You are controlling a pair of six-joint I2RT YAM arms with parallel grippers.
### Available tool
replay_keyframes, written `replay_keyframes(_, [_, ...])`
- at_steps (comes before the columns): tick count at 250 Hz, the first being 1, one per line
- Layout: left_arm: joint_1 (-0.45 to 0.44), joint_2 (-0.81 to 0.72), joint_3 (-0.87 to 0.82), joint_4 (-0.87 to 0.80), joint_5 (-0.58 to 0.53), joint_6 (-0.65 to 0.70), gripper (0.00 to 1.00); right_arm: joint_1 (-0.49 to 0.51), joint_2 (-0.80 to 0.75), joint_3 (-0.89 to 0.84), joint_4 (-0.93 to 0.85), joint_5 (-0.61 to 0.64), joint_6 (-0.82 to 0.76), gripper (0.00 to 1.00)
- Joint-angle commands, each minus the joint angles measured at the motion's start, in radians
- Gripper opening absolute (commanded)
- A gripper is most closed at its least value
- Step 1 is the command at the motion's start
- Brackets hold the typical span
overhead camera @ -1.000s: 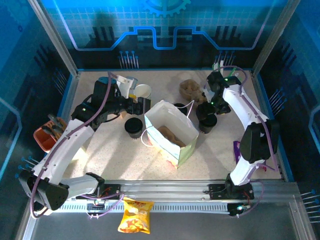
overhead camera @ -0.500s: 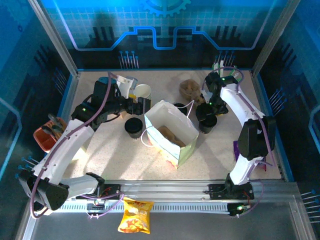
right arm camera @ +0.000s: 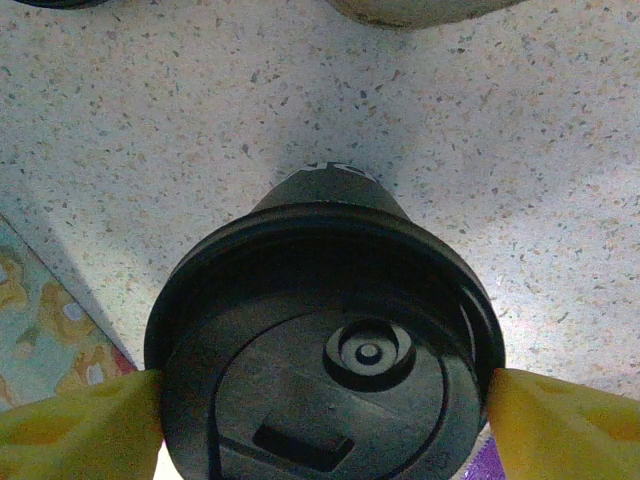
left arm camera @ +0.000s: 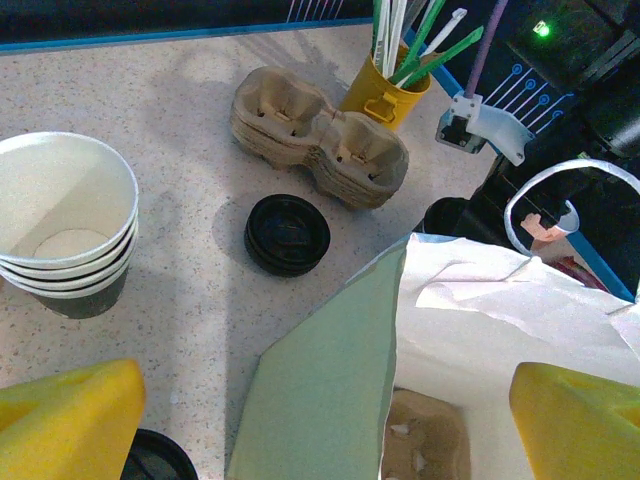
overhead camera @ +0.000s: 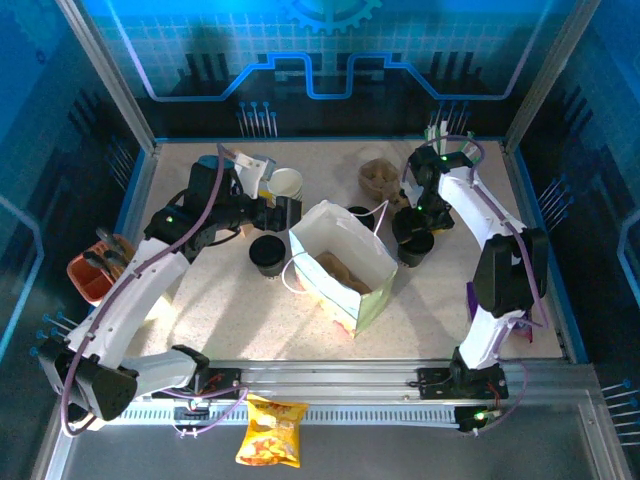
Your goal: Pack the takeout coffee
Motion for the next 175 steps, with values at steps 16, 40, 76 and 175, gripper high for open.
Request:
replay_keyframes(16, [0.007,-0.006,-0.008,0.013,0.012,0.022,0.94,0.018,0.016,0.030,-0.030,0.004,-0.012,0.81])
replay_keyframes(40, [0.007,-0.006,-0.010,0.014,0.013,0.022,0.94,0.019,0.019,0.031,-0.032,0.002,-0.013,0.81])
replay_keyframes(76, [0.007,-0.006,-0.011,0.015,0.012,0.022,0.94,0.021,0.020,0.030,-0.035,0.010,-0.013,0.80])
replay_keyframes(175, [0.007,-0.004,-0.014,0.018,0.012,0.024,0.95,0.021,0.029,0.030,-0.043,0.021,-0.013,0.79])
